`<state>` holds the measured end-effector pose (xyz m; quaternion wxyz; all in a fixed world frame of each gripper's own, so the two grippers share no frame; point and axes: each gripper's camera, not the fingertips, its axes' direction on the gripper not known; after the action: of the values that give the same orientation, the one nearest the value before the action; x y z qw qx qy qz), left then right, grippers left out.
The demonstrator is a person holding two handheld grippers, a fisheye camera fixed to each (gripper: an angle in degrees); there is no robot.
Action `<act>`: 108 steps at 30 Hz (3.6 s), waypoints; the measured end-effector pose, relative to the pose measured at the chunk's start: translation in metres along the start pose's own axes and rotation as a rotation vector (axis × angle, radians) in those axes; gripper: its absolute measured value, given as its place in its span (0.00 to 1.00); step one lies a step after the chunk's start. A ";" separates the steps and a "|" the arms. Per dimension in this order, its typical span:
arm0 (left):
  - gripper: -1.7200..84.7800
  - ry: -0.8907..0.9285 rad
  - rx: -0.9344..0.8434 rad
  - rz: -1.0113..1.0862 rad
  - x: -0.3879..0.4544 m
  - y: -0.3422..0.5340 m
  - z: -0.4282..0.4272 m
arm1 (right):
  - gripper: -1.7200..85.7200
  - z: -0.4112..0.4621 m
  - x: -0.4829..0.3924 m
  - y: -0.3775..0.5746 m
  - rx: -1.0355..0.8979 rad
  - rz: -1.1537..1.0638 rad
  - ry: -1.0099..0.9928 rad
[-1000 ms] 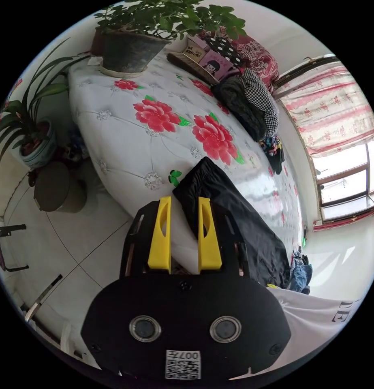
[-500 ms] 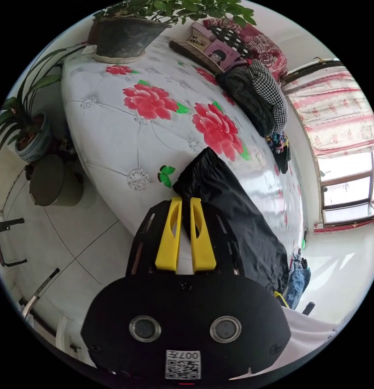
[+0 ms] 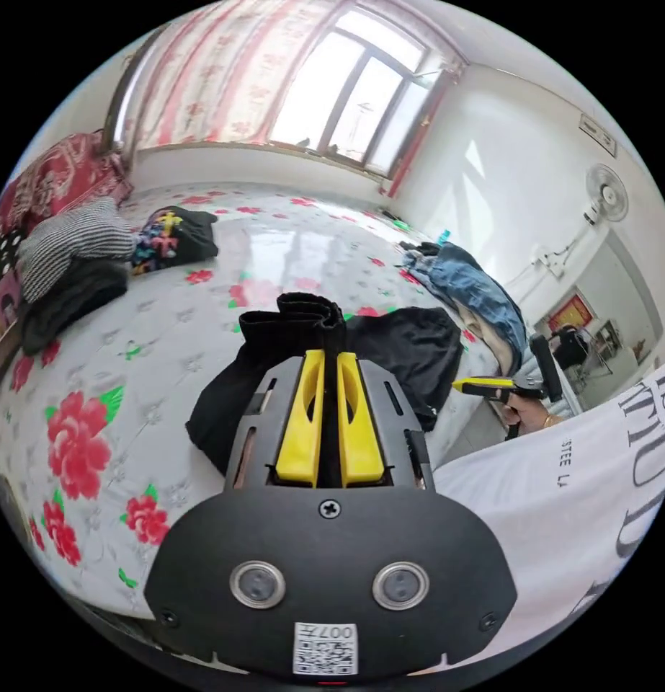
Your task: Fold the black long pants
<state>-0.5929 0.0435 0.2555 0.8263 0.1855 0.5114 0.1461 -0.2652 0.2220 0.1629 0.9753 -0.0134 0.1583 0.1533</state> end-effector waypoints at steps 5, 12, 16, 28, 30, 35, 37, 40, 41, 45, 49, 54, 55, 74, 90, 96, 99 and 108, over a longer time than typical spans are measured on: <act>0.13 0.097 -0.355 0.065 0.036 -0.004 0.144 | 0.02 0.002 0.031 0.012 -0.029 0.071 -0.035; 0.12 -0.056 -0.270 0.075 0.016 0.028 0.112 | 0.06 0.013 0.014 -0.004 -0.024 -0.034 -0.126; 0.12 -0.137 -0.248 -0.114 -0.024 0.051 0.090 | 0.08 0.049 -0.029 -0.035 -0.079 -0.183 -0.190; 0.09 -0.231 -0.315 -0.481 -0.086 0.081 0.108 | 0.06 0.118 -0.113 -0.028 -0.216 -0.497 0.033; 0.09 -0.250 -0.318 -0.507 -0.089 0.075 0.114 | 0.05 0.097 -0.103 -0.017 -0.152 -0.477 -0.004; 0.08 -0.235 -0.336 -0.511 -0.092 0.069 0.133 | 0.07 0.094 -0.053 0.018 -0.163 -0.406 -0.032; 0.08 -0.228 -0.339 -0.528 -0.094 0.068 0.138 | 0.09 0.097 -0.026 0.026 -0.190 -0.341 -0.056; 0.08 -0.229 -0.312 -0.552 -0.096 0.069 0.135 | 0.12 0.056 0.052 0.042 -0.011 -0.128 -0.122; 0.08 -0.237 -0.306 -0.562 -0.098 0.071 0.133 | 0.13 0.039 0.093 0.052 0.064 -0.007 -0.089; 0.08 -0.243 -0.286 -0.651 -0.112 0.080 0.127 | 0.16 0.010 0.221 0.093 0.183 0.358 0.121; 0.09 -0.220 -0.243 -0.740 -0.124 0.086 0.120 | 0.19 0.036 0.322 0.128 0.117 0.600 -0.025; 0.09 -0.209 -0.195 -0.803 -0.135 0.093 0.108 | 0.15 0.072 0.352 0.146 0.144 0.702 -0.242; 0.09 -0.209 -0.191 -0.807 -0.136 0.094 0.107 | 0.13 0.079 0.349 0.145 0.119 0.702 -0.217; 0.10 -0.086 -0.033 -0.874 -0.206 0.164 0.030 | 0.07 0.243 -0.299 0.195 -0.295 -0.904 -0.500; 0.22 0.414 -0.254 -0.601 -0.299 0.152 0.062 | 0.15 0.383 -0.089 0.186 -0.203 0.019 -0.380; 0.20 0.442 -0.408 -0.472 -0.318 0.122 0.085 | 0.16 0.476 -0.037 0.196 -0.315 0.161 -0.405; 0.17 0.483 -0.417 -0.519 -0.332 0.118 0.096 | 0.15 0.509 -0.026 0.193 -0.331 0.160 -0.363; 0.10 0.441 -0.345 -0.544 -0.338 0.094 0.106 | 0.11 0.595 -0.027 0.149 -0.493 0.090 -0.471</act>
<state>-0.6489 -0.0348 0.6089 0.7241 -0.1344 0.6752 0.0418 -0.1535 0.4007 0.7396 0.9448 -0.2058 -0.1125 0.2287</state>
